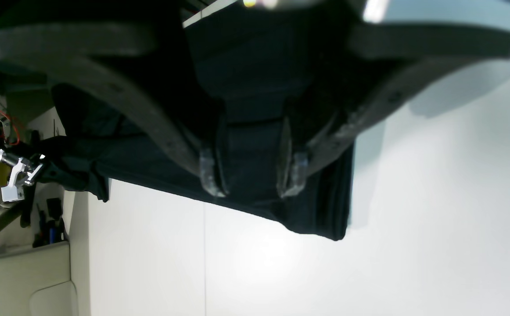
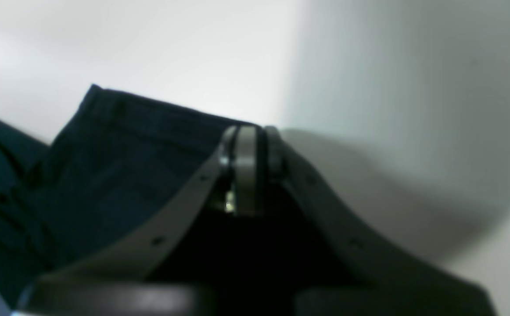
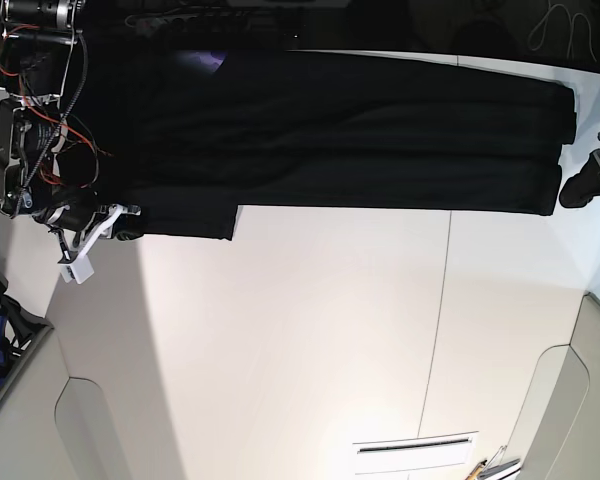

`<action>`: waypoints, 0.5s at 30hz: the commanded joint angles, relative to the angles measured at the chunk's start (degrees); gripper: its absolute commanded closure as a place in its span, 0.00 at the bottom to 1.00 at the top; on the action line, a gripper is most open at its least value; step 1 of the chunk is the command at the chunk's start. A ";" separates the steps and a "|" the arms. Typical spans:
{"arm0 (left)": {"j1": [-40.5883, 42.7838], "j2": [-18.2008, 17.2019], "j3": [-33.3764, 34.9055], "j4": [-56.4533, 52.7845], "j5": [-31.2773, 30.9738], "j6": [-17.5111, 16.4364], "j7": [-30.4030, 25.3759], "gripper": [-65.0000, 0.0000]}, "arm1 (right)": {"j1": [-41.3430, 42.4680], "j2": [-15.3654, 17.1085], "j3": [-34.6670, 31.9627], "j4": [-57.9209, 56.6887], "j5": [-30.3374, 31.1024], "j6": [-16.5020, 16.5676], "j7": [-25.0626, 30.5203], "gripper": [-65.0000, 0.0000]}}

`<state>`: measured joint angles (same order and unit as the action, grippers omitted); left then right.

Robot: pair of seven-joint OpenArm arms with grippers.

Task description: Fold the T-shirt properly

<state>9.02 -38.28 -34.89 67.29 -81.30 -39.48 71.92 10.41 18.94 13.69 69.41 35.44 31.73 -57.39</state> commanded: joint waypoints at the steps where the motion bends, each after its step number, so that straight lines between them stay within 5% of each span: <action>1: -0.44 -1.70 -0.48 0.92 -1.62 -0.52 -0.98 0.66 | 1.73 0.90 0.17 1.55 1.11 0.00 -0.92 1.00; 7: -0.44 -1.70 -0.48 0.92 -1.60 -0.52 -0.96 0.66 | -2.05 -0.09 0.22 14.19 4.48 1.25 -3.87 1.00; 15: -0.44 -1.68 -0.48 0.92 -1.62 -0.52 -0.98 0.66 | -16.39 -6.45 0.22 39.23 7.48 1.29 -9.66 1.00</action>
<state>9.04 -38.24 -34.89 67.29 -81.52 -39.48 71.59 -6.48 11.94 13.61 107.98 41.91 32.75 -67.77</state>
